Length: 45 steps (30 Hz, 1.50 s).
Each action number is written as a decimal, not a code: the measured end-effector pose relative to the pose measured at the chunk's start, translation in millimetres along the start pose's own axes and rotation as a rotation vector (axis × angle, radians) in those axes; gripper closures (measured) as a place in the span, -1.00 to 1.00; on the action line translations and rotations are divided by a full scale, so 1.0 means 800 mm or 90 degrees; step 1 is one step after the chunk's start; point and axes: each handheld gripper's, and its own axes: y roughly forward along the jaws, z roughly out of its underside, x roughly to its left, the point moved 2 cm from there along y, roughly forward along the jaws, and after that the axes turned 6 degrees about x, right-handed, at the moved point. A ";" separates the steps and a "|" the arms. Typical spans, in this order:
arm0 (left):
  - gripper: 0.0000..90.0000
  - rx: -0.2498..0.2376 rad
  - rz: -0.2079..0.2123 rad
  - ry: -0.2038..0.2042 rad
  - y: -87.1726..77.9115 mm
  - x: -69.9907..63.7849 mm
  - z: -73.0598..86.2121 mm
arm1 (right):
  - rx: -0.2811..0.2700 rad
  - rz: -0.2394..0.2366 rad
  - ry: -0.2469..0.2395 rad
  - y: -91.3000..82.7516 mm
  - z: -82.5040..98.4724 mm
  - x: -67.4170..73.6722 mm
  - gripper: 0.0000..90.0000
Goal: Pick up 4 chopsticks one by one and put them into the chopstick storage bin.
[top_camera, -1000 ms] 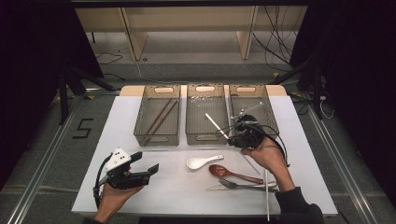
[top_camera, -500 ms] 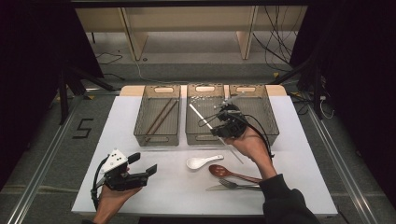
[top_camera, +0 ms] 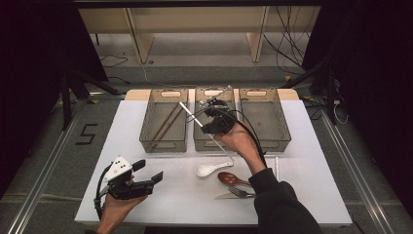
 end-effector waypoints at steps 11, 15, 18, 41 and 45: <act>-0.58 -0.004 0.003 0.002 0.000 -0.001 0.000 | 0.005 -0.007 0.020 0.033 -0.046 0.006 0.90; -0.58 -0.008 0.004 0.002 0.000 0.000 0.000 | 0.003 -0.011 0.031 0.046 -0.064 0.008 0.90; -0.58 -0.007 0.004 0.003 -0.001 0.000 0.000 | 0.003 -0.010 0.033 0.055 -0.076 0.010 0.90; -0.59 -0.013 0.005 0.009 -0.001 -0.002 -0.001 | 0.014 -0.019 0.090 0.105 -0.136 0.006 0.89; -0.59 -0.013 0.005 0.013 -0.001 -0.002 -0.001 | 0.018 -0.017 0.096 0.111 -0.145 0.008 0.89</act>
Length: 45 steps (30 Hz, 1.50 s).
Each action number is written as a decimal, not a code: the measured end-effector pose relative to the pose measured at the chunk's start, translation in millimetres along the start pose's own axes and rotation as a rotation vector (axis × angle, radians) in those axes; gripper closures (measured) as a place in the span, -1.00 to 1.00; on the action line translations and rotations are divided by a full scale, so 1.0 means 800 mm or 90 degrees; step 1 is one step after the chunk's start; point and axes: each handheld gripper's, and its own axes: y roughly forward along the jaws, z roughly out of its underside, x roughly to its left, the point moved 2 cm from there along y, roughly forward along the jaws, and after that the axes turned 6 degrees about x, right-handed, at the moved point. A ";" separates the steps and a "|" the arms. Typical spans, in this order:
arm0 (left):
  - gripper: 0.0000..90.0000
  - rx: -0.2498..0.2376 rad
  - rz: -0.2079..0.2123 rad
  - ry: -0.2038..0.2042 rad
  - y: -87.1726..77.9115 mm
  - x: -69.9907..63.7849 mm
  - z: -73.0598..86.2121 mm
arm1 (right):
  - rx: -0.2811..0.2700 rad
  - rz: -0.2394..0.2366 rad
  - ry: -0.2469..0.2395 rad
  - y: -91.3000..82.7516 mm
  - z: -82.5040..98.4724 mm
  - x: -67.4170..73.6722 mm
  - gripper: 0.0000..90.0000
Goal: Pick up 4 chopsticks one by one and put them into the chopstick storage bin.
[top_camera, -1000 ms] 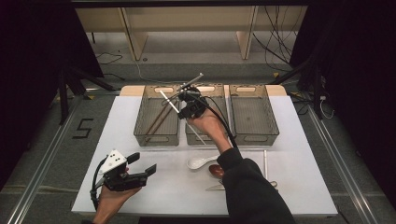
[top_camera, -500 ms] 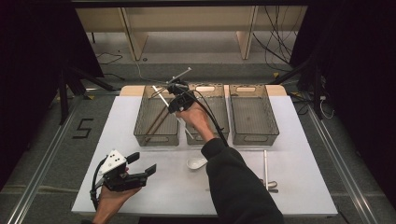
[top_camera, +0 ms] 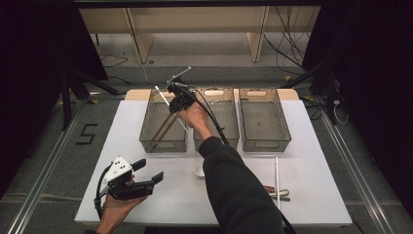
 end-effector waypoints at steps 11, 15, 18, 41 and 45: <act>-0.59 -0.001 0.001 -0.001 0.000 0.000 0.000 | 0.006 0.007 0.006 0.015 -0.012 0.006 0.89; -0.59 0.000 0.000 -0.001 0.000 0.000 0.000 | 0.005 0.008 0.015 0.018 -0.014 0.002 0.89; -0.59 -0.002 0.001 -0.001 0.000 0.000 0.000 | 0.008 0.010 0.014 0.020 -0.016 0.003 0.89; -0.59 -0.004 0.006 0.001 0.000 -0.001 0.000 | 0.027 0.019 0.030 0.038 -0.023 0.003 0.89; -0.59 -0.005 0.007 -0.001 -0.001 -0.001 0.000 | 0.026 0.017 0.031 0.041 -0.024 0.003 0.88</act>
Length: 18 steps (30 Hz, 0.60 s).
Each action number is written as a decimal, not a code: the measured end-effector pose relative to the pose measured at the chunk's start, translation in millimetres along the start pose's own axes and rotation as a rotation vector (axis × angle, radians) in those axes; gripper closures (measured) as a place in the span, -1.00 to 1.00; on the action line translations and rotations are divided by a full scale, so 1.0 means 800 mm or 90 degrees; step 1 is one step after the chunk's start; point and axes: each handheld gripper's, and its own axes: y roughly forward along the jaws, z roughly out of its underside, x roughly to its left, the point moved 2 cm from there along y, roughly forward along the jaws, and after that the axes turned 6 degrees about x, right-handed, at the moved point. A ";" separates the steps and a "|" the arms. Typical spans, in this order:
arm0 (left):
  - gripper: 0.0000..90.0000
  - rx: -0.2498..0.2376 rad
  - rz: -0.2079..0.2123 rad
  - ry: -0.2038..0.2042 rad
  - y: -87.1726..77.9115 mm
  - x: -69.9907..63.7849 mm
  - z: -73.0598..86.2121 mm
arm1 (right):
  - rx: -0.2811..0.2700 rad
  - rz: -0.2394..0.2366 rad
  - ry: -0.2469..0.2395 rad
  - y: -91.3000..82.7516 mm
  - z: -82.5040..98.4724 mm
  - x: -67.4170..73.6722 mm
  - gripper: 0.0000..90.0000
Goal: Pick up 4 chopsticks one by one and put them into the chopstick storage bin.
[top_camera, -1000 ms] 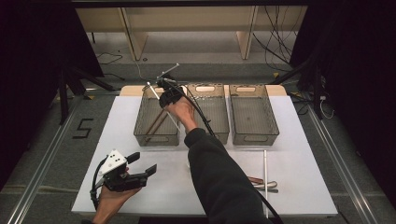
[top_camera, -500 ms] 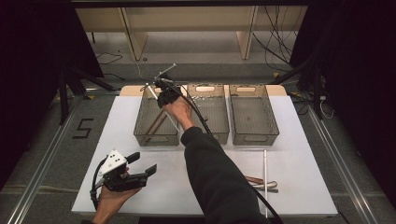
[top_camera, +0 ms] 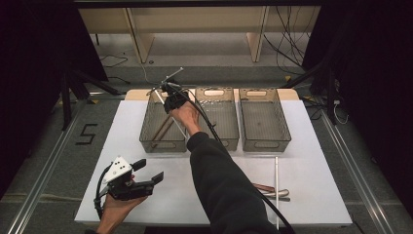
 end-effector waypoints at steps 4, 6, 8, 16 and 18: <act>-0.59 0.000 0.001 0.000 0.000 0.000 0.000 | 0.003 0.003 0.005 0.004 0.000 0.000 0.87; -0.59 -0.001 0.001 -0.001 0.000 0.000 0.000 | -0.006 -0.007 0.006 0.005 -0.001 -0.001 0.81; -0.59 0.000 0.000 -0.001 0.000 0.000 0.000 | -0.012 -0.016 0.009 0.005 -0.002 0.000 0.67; -0.59 0.000 0.001 0.000 0.000 0.000 0.000 | -0.022 -0.035 -0.004 -0.006 -0.003 0.002 0.34; -0.59 0.000 0.001 -0.001 0.000 0.000 0.000 | -0.019 -0.037 -0.006 -0.009 -0.002 0.003 0.23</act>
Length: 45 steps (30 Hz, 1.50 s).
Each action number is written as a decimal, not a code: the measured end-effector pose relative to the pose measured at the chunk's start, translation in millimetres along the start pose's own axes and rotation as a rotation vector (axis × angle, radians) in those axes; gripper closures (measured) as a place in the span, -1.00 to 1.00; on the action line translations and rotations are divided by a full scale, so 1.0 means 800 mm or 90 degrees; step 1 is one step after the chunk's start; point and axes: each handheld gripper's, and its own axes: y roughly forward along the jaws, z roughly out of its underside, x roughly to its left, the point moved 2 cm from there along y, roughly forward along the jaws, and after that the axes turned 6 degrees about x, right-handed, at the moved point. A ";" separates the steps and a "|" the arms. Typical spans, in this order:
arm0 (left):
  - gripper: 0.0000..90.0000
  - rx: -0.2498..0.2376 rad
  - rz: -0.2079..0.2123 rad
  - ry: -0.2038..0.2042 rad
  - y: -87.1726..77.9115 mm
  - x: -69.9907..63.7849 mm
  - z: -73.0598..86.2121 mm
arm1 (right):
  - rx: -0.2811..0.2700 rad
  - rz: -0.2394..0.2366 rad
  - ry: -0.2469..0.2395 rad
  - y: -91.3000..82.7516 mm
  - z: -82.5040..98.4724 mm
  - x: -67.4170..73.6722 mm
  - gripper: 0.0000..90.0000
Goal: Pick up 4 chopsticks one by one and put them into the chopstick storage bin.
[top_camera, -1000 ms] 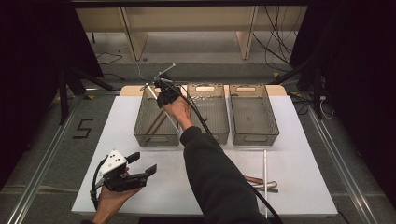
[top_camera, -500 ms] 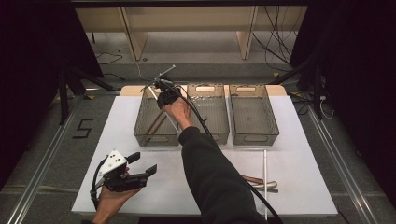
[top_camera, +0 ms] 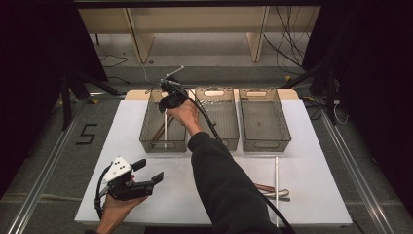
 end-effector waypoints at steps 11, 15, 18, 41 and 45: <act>-0.59 0.003 -0.001 -0.001 0.001 0.000 0.000 | -0.030 0.003 -0.047 -0.057 0.020 0.005 -0.20; -0.59 0.005 -0.003 -0.001 0.001 0.000 0.001 | -0.049 0.004 -0.049 -0.088 0.038 -0.007 -0.24; -0.59 0.003 -0.002 -0.003 0.001 0.000 0.001 | -0.052 0.016 -0.054 -0.110 0.057 -0.018 -0.28; -0.59 0.005 -0.004 -0.005 0.003 0.001 0.001 | -0.089 0.043 -0.054 -0.215 0.185 -0.073 -0.31; -0.60 0.004 -0.004 -0.004 0.003 0.001 0.001 | -0.090 0.040 -0.040 -0.221 0.205 -0.084 -0.31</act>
